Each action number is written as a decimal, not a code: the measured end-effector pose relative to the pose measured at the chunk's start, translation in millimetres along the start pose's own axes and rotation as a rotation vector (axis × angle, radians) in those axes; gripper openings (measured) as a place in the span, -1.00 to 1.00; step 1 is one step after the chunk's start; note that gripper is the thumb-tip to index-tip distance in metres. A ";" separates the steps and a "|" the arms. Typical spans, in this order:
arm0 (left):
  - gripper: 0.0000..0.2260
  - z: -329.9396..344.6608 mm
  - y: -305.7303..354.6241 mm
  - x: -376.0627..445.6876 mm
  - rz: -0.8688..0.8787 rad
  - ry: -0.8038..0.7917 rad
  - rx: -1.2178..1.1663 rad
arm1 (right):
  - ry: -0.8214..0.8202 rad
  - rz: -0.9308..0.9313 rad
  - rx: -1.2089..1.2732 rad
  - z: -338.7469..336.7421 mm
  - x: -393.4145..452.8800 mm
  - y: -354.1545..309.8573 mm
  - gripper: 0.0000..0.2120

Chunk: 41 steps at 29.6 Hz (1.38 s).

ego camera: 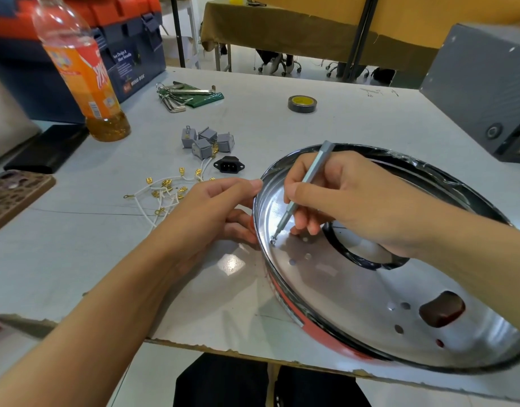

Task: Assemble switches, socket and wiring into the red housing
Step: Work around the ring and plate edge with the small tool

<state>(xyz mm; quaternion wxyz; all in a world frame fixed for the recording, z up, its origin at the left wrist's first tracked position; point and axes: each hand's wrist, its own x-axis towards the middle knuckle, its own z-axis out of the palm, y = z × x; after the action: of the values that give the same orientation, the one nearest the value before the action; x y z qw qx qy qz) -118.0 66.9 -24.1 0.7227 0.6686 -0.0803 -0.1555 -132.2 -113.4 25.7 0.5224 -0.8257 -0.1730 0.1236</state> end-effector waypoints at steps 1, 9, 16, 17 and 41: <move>-0.77 0.0 0.0 0.0 -0.003 0.003 0.000 | -0.003 -0.004 -0.010 -0.1 -0.2 -0.7 -0.83; -0.73 -1.5 -1.9 0.5 0.004 0.007 -0.011 | -0.023 -0.087 -0.255 -0.9 -1.4 -11.1 -0.88; -0.76 -1.8 -2.8 0.9 -0.011 0.019 0.011 | -0.153 -0.105 -0.356 -7.9 3.4 -24.2 -0.92; -0.79 -1.5 -2.5 1.0 -0.016 0.024 0.003 | -0.170 -0.108 -0.368 -9.0 4.7 -25.3 -0.92; -0.81 1.9 -1.5 0.0 0.015 0.043 -0.022 | -0.268 -0.151 -0.933 -6.2 23.0 -64.2 -0.71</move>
<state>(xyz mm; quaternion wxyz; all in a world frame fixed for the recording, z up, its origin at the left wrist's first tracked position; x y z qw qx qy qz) -118.7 65.1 -25.4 0.7328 0.6631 -0.0681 -0.1368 -119.0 -83.6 85.9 0.0776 -0.9337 -0.3351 0.0997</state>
